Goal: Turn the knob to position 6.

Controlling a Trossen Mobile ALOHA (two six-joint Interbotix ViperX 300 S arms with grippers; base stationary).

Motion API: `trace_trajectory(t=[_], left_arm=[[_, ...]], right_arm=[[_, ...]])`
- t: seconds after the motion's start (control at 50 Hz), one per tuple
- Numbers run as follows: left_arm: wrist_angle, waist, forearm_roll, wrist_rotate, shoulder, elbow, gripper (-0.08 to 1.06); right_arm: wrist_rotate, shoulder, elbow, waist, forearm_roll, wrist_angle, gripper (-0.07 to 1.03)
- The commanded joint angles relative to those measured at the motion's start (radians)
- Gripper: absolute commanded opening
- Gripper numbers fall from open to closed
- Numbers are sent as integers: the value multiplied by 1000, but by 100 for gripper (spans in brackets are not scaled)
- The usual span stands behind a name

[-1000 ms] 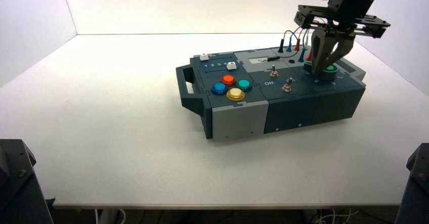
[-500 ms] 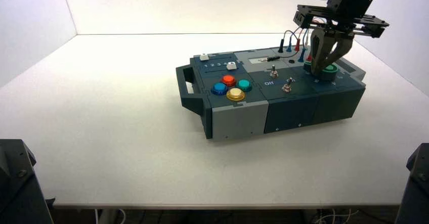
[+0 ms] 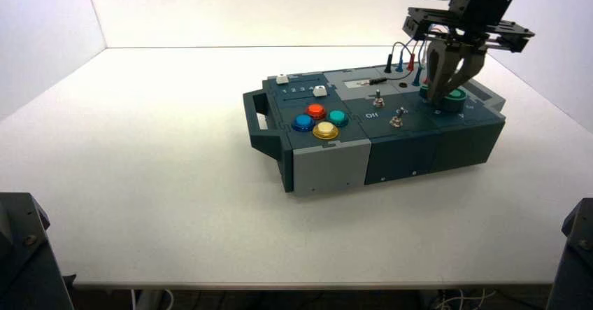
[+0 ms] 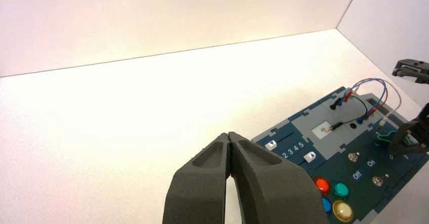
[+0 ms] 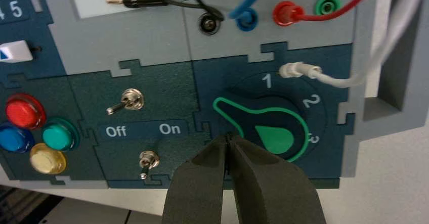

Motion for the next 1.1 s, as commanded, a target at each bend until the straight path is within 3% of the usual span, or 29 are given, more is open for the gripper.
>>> trace_trajectory(t=[0.02, 0.4, 0.58, 0.92, 1.1], left_arm=[[-8, -3, 2, 3, 3, -34, -3], [-8, -3, 2, 3, 3, -34, -3], [-18, -3, 6, 6, 9, -37, -3], [-21, -3, 9, 18, 41, -38, -3], [-29, -3, 12, 18, 48, -34, -3]], right_arm=[[0, -14, -14, 17, 12, -3, -2], [0, -52, -6, 25, 17, 3, -2], [-21, -132, -23, 26, 18, 3, -2], [-97, -376, -37, 78, 14, 3, -2], [-107, -459, -18, 80, 14, 2, -2]])
